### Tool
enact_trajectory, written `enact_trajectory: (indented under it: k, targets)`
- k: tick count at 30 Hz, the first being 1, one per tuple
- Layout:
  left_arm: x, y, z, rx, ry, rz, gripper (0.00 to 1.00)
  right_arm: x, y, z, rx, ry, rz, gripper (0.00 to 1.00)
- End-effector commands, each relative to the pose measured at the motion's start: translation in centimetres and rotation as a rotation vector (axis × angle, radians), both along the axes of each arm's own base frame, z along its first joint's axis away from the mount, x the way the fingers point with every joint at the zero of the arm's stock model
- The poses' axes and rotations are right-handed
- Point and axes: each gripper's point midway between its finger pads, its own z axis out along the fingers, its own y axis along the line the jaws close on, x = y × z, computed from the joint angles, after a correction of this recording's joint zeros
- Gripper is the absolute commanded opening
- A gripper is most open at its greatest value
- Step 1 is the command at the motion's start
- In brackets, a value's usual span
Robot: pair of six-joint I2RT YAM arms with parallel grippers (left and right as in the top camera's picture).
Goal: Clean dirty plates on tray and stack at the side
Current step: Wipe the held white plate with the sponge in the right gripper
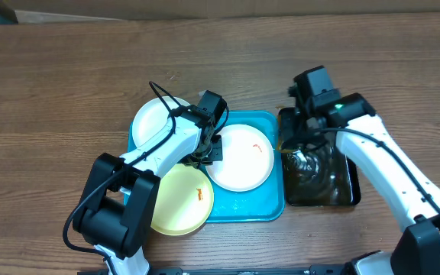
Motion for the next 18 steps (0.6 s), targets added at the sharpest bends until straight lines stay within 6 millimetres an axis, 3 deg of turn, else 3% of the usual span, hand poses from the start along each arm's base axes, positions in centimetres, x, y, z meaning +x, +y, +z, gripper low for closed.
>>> enact_trajectory:
  k: [1, 11, 18]
  targets:
    - [0.3, 0.6, 0.0, 0.036, -0.020, -0.010, 0.04, -0.2, 2.5, 0.8, 0.009, -0.041, 0.066, 0.04]
    - [0.3, 0.6, 0.0, 0.035, -0.021, -0.010, 0.04, 0.2, 3.1, -4.8, -0.355, -0.086, 0.131, 0.04]
    - [0.2, 0.6, 0.0, 0.036, -0.019, -0.010, 0.04, 0.1, 4.0, -8.7, -0.393, -0.032, 0.163, 0.04]
